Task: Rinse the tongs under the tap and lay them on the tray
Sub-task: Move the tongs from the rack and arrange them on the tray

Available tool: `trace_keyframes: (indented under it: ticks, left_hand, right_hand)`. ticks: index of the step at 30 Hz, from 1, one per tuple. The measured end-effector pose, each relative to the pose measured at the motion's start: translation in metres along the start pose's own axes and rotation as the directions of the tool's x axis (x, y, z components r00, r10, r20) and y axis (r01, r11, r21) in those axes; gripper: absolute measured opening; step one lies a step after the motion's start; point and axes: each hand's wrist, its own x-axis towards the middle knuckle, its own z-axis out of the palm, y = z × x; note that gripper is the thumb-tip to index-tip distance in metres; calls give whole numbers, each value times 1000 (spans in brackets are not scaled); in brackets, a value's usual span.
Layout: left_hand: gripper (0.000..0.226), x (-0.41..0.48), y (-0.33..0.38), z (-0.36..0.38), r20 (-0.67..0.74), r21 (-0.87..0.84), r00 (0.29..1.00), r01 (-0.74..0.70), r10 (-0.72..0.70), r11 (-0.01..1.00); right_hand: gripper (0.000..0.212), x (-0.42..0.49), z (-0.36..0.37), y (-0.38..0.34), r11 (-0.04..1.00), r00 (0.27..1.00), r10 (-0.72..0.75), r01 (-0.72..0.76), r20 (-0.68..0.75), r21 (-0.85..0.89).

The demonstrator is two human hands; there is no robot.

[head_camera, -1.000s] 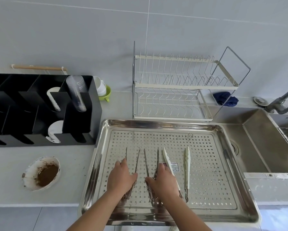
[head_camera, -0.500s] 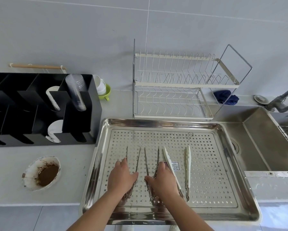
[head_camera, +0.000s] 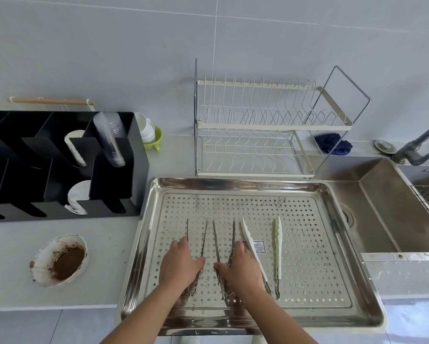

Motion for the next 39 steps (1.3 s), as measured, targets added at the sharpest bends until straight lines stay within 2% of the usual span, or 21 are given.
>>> trace_keyframes:
  ticks: [5,12,14,16,19,22,26,29,31,39]
  left_hand:
    - [87,-1,2,-2,0,1,1000,7,-7,1000]
    - [91,-5,1,-5,-32,35,999,17,-16,999]
    - [82,-4,-3,-9,-52,25,998,19,-18,1000]
    - [69,-2,-10,-14,-64,12,998,9,-8,1000]
    - [52,2,-23,-21,-80,8,997,-6,6,1000]
    - [41,3,-34,-22,-141,100,986,-71,85,992]
    - [43,8,-41,-14,-190,304,933,-240,305,922]
    - [46,10,-45,-7,-168,303,936,-249,309,920]
    - [47,9,-49,-2,-171,295,934,-254,312,921]
    - [46,9,-56,3,-184,277,925,-275,331,921]
  right_hand:
    - [63,-1,1,1,1000,1000,-9,9,-4,1]
    - [79,-3,1,5,999,999,-24,24,-33,21]
    - [73,-8,-6,10,998,996,-60,61,-69,25]
    - [57,-13,-16,19,995,986,-93,98,-137,30]
    - [43,-17,-39,46,999,965,-47,52,-258,11]
    - [52,-19,-55,72,996,958,64,-78,-279,-40]
    - [85,-18,-51,83,977,966,133,-166,-221,-137]
    - [105,-17,-40,83,976,966,186,-203,-182,-80]
    - [108,-16,-36,82,976,967,188,-203,-174,-72]
    - [93,-15,-34,77,975,967,184,-202,-173,-90]
